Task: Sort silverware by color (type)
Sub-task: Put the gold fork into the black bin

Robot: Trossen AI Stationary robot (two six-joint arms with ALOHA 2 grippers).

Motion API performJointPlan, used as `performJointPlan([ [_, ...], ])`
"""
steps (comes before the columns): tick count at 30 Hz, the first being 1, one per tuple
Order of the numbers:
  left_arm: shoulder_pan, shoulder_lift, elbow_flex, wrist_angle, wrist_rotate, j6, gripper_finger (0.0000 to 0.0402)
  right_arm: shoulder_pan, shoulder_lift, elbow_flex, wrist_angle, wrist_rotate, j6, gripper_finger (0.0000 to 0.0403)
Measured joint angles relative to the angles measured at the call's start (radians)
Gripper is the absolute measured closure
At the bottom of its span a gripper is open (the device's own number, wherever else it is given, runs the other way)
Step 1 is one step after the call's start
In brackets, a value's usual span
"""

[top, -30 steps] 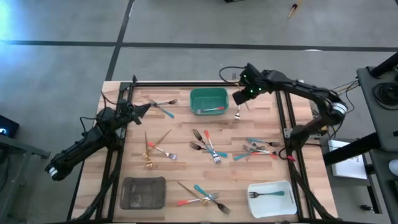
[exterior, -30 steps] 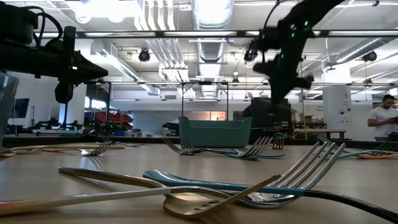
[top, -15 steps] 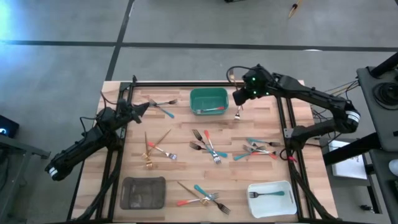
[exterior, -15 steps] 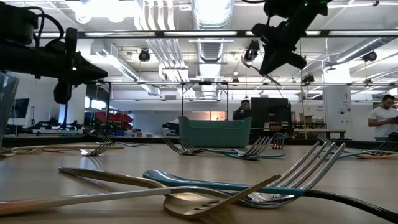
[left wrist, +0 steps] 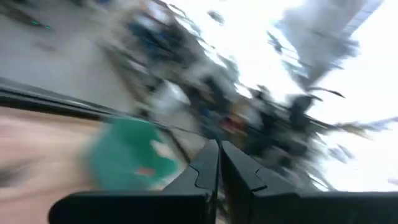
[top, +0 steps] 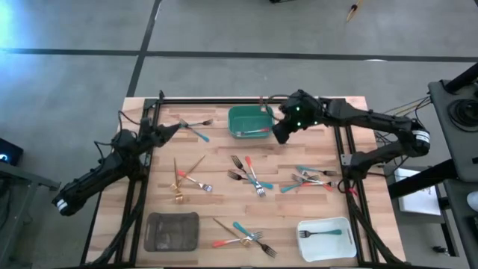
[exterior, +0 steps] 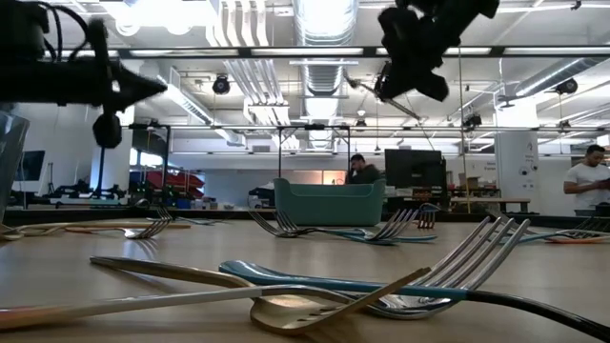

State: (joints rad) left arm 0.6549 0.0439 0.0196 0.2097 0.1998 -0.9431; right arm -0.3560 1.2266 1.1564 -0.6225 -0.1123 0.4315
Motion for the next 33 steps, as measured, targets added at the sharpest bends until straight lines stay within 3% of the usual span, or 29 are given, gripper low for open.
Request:
performJointPlan([
  [3, -0.045, 0.043, 0.000, 0.130, 0.028, -0.044, 0.0401, 0.066, 0.011, 0.000, 0.126, 0.006, 0.000, 0.0390],
  [7, -0.114, 0.124, 0.000, 0.238, -0.026, -0.038, 0.0401, 0.116, 0.040, 0.000, 0.269, 0.007, 0.001, 0.0390],
  [13, -0.246, 0.311, 0.016, 0.347, -0.088, -0.027, 0.0400, 0.130, 0.097, 0.000, 0.323, 0.008, 0.002, 0.0390],
  [19, -0.331, 0.525, 0.185, 0.352, -0.139, 0.212, 0.0362, 0.129, 0.147, 0.000, 0.324, 0.006, 0.003, 0.0390],
  [25, -0.321, 0.704, 0.428, 0.127, -0.213, 0.469, 0.0301, 0.129, 0.163, 0.000, 0.330, 0.008, 0.002, 0.0390],
  [30, -0.298, 0.864, 0.658, -0.250, -0.300, 0.506, 0.0253, 0.129, 0.158, 0.000, 0.359, 0.051, -0.029, 0.0390],
  [33, -0.297, 0.962, 0.737, -0.310, -0.353, 0.512, 0.0235, 0.129, 0.156, 0.000, 0.381, 0.102, -0.044, 0.0390],
])
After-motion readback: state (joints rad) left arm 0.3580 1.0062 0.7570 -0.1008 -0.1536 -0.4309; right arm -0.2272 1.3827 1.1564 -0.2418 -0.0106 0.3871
